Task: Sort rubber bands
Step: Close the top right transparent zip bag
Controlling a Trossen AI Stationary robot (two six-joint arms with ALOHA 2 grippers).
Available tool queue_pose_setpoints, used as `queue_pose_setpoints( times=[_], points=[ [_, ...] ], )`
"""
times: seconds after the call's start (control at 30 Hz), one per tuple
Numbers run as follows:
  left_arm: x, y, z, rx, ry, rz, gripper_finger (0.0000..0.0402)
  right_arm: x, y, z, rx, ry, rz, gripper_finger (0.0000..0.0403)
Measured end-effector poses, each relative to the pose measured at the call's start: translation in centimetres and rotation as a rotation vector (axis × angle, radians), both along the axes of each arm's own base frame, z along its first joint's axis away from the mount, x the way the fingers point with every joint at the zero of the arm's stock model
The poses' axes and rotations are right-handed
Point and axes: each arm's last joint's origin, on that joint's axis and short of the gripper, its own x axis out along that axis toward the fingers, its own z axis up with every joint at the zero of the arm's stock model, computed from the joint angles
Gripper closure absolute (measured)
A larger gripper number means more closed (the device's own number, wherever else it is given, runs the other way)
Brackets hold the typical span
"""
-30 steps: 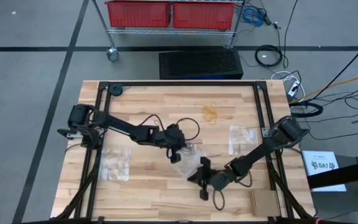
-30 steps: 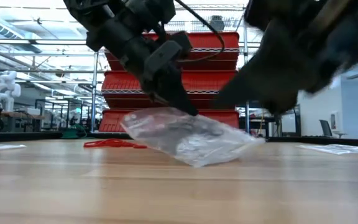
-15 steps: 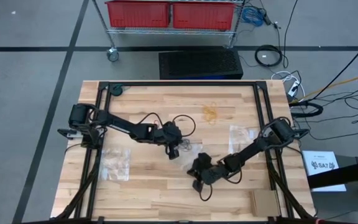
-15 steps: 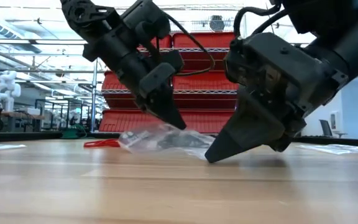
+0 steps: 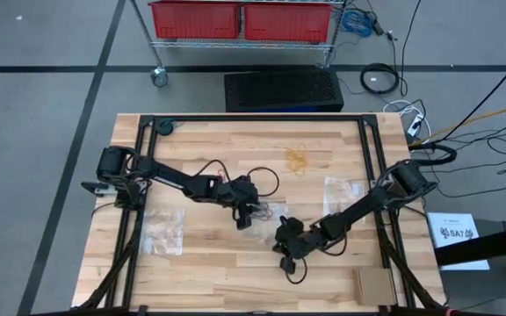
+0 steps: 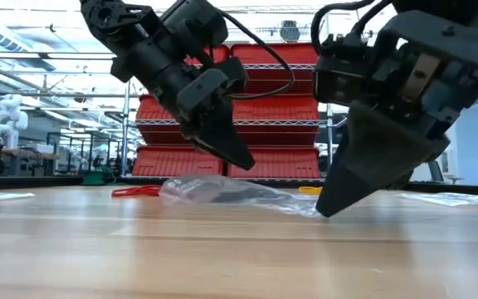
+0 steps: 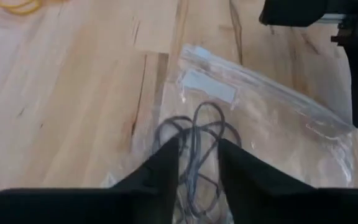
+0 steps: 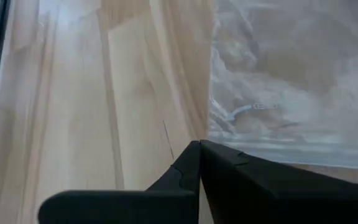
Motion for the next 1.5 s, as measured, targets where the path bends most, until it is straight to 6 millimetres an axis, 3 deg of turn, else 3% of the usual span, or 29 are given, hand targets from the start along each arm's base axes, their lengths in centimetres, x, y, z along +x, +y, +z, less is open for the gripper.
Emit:
queue_pose_setpoints(
  times=[0.1, 0.23, 0.47, 0.57, 0.67, 0.87, 1.2, 1.37, 1.5],
  points=[
    [0.3, 0.0, 0.4, 0.010, -0.015, -0.012, 0.0254, -0.2, 0.0, 0.0, 0.016, 0.027, 0.031, 0.0403],
    [0.5, 0.3, 0.8, 0.038, -0.015, -0.026, 0.0252, -0.2, 0.2, 0.1, 0.036, 0.027, 0.059, 0.0403],
    [-0.5, 2.5, -0.4, 0.057, 0.149, 0.095, 0.0315, -0.3, 0.2, 0.0, 0.030, 0.043, 0.055, 0.0403],
    [-0.9, 2.5, -0.6, 0.054, 0.194, 0.091, 0.0354, -0.4, 0.1, -0.1, 0.025, 0.066, 0.046, 0.0403],
    [-1.1, 1.5, -0.8, 0.023, 0.218, 0.040, 0.0391, -0.5, 0.0, -0.1, 0.019, 0.081, 0.040, 0.0403],
    [-1.4, -1.1, -1.0, -0.007, 0.249, -0.007, 0.0393, -1.5, -0.4, 0.8, -0.009, 0.148, 0.039, 0.0403],
    [-2.5, -7.1, -1.0, -0.070, 0.270, -0.081, 0.0397, -5.4, -1.9, 6.3, -0.101, 0.208, 0.001, 0.0403],
    [-3.6, -10.1, -1.0, 0.021, 0.251, -0.059, 0.0397, -5.7, -2.2, 8.4, -0.089, 0.101, -0.041, 0.0403],
    [-4.5, -10.1, -1.1, 0.147, 0.266, 0.078, 0.0397, -5.3, -2.6, 8.4, -0.103, 0.091, -0.041, 0.0403]
  ],
)
